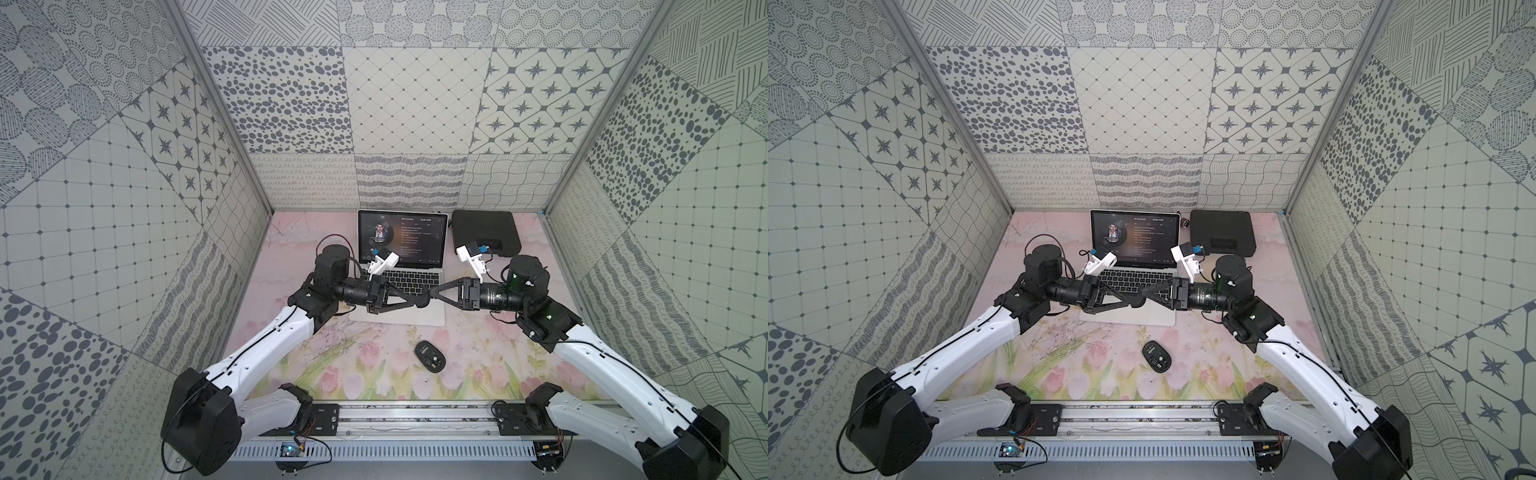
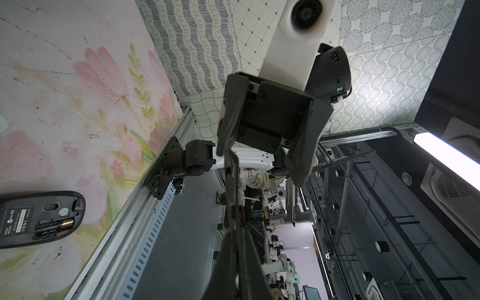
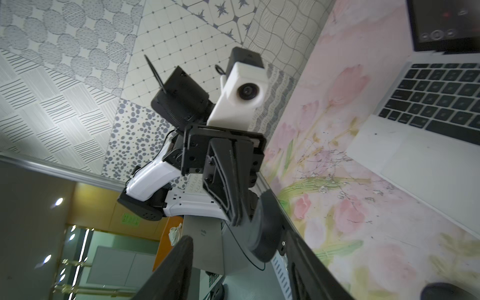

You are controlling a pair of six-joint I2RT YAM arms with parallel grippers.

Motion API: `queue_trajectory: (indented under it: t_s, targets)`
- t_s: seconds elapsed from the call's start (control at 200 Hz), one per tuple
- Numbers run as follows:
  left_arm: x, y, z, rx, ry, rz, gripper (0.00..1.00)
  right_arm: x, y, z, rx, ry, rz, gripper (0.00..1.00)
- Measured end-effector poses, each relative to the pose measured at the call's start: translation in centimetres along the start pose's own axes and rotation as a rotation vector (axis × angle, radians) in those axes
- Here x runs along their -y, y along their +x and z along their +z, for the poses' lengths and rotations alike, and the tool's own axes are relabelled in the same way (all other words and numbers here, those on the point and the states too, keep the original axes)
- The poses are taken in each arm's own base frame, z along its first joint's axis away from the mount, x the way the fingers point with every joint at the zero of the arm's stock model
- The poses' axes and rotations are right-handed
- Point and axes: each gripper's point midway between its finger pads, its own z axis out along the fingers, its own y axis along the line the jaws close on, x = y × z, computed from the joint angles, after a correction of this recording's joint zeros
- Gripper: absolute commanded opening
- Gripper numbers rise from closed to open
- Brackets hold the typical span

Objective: Remove the wireless mouse receiver from the laptop
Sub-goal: Pick up the lid from the center of the board.

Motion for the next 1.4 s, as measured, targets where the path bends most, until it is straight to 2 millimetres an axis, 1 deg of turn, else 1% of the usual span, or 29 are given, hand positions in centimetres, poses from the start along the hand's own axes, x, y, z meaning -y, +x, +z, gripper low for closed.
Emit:
queue_trajectory:
  t_s: [0.05,0.11,0.18,0.26,0.375,0.48,0.625,0.705,0.785,0.86,0.93,1.025,1.14,1.166,1.281,1.401]
  targets:
    - [0.0,0.0,0.0,-0.002,0.002,0.002,0.0,0.4,0.2,-0.1,-0.002,0.053,-0.031,0.76]
    - [0.0,0.0,0.0,-0.003,0.002,0.002,0.0,0.4,0.6,-0.2,-0.017,0.088,-0.085,0.78]
    - [0.0,0.1,0.0,-0.004,0.003,0.002,0.0,0.5,1.1,-0.3,-0.045,0.102,-0.118,0.78]
    - [0.0,0.1,0.0,-0.004,0.003,0.002,0.0,0.9,1.6,0.0,-0.073,0.106,-0.112,0.77]
    - [0.1,0.1,0.0,-0.004,0.003,0.002,0.0,1.6,1.7,0.7,-0.09,0.1,-0.091,0.73]
    - [0.1,0.1,0.0,-0.004,0.003,0.002,0.0,1.7,1.5,1.1,-0.091,0.085,-0.079,0.72]
    - [0.1,0.1,0.0,-0.005,0.003,0.002,0.0,1.4,1.3,1.2,-0.085,0.071,-0.093,0.72]
    - [0.0,0.1,0.0,-0.007,0.004,0.001,0.0,1.5,1.6,1.2,-0.097,0.084,-0.139,0.78]
    - [0.0,0.1,0.1,-0.012,0.006,-0.002,0.0,1.5,2.5,1.0,-0.11,0.127,-0.275,0.85]
    - [0.0,0.1,0.1,-0.017,0.008,-0.001,0.0,0.8,3.6,0.4,-0.101,0.153,-0.488,0.93]
    - [0.0,0.3,0.2,-0.026,0.011,-0.007,0.0,0.0,4.2,-0.7,-0.071,0.159,-0.674,0.94]
    - [0.0,0.5,0.2,-0.037,0.015,-0.008,0.0,0.4,4.1,-1.6,-0.043,0.202,-0.864,0.94]
    - [0.1,0.8,0.4,-0.054,0.023,-0.002,0.0,1.2,3.6,-1.3,-0.052,0.244,-1.002,0.94]
    - [0.2,0.9,0.4,-0.057,0.025,-0.001,0.0,1.6,3.5,-1.1,-0.061,0.258,-1.025,0.94]
    - [0.2,1.1,0.5,-0.068,0.028,0.005,0.0,3.1,3.4,-0.5,-0.101,0.304,-1.102,0.95]
    - [0.1,1.4,0.7,-0.08,0.027,-0.001,0.0,3.6,3.3,0.1,-0.129,0.327,-1.164,0.95]
